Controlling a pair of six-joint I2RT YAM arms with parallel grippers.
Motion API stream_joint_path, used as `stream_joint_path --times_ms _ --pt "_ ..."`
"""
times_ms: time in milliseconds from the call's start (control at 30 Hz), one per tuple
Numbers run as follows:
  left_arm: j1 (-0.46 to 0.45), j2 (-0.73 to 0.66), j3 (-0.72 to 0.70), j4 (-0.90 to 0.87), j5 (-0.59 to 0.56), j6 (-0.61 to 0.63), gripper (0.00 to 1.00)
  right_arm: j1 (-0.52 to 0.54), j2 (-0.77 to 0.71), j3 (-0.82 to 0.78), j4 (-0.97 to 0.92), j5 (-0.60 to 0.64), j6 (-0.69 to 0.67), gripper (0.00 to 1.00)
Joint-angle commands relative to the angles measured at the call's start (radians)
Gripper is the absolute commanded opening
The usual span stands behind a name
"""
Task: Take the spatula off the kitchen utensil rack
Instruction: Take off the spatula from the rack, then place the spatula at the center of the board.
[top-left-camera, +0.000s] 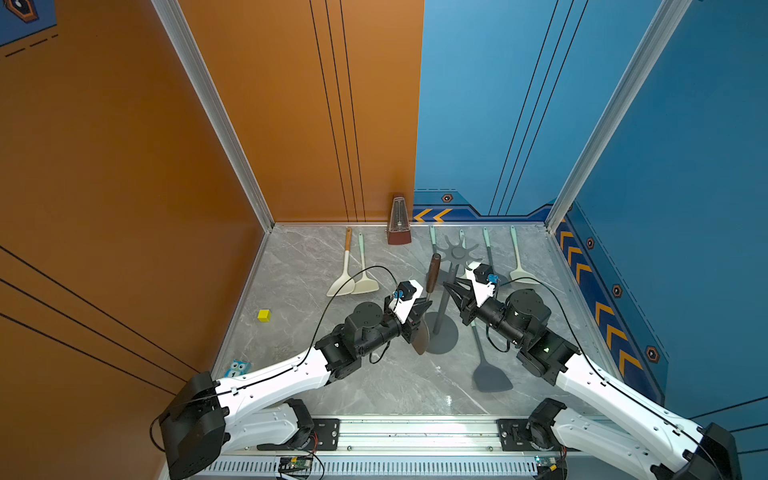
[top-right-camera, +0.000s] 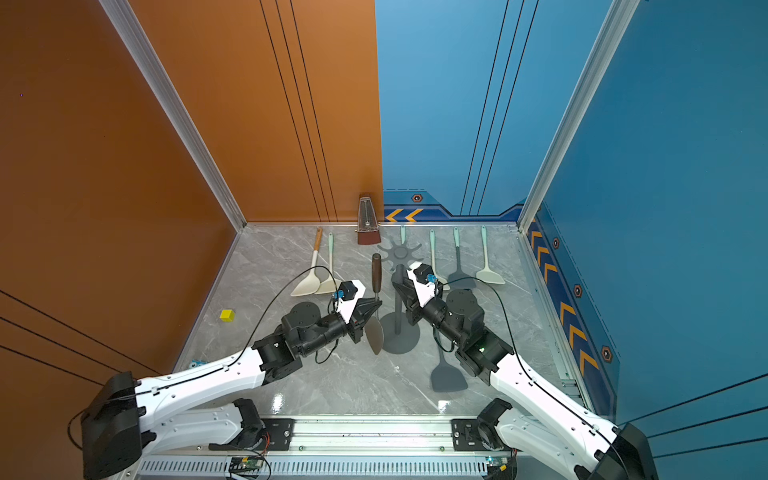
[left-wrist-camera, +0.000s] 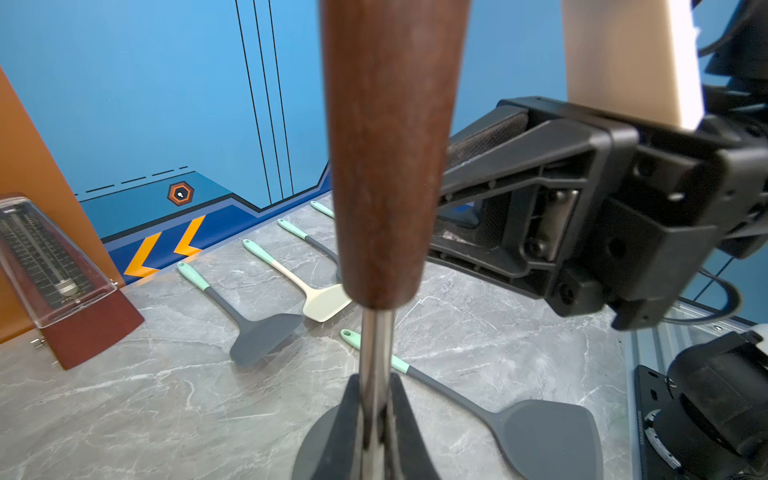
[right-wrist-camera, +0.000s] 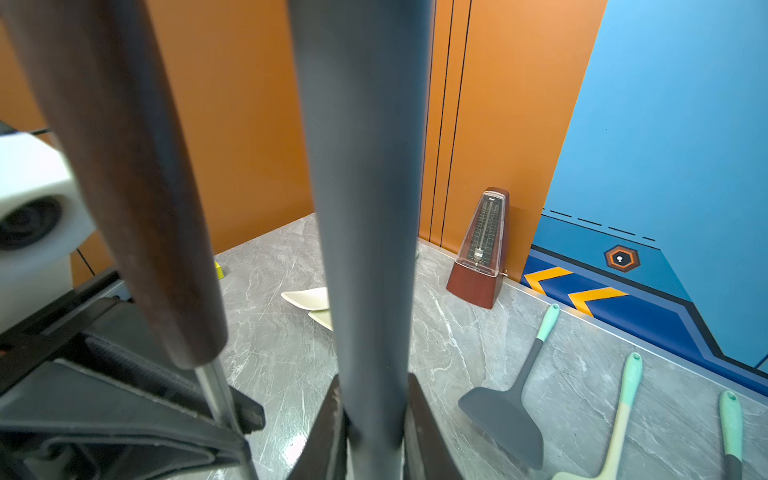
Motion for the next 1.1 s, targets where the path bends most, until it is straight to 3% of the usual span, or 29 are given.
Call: stream_joint_path --times_ms 0,367,633,900,1067 --pt "0.035 -0.059 -0.018 0.054 -0.081 -0.013 0.00 0.005 0.021 -0.030 -0.143 -0.006 0.010 0.00" --pt "0.059 -0.142 -0.072 0.047 -0.157 0.008 0.00 0.003 0.018 -0.027 -0.151 -0.001 0.013 0.00" --pt "0.085 -0.154 0.007 -0.140 -0.317 0.081 0.00 0.004 0.016 -0.027 -0.155 -0.001 0.016 0.00" --pt "0.284 -0.090 0.189 -0.430 -0.364 0.022 0.00 0.002 0.028 -0.025 -0.147 -0.006 0.006 0.00" --pt "0.475 -0.002 0.320 -0.610 -0.289 -0.072 0.00 -0.002 0.032 -0.022 -0.150 -0.012 -0.002 0.00"
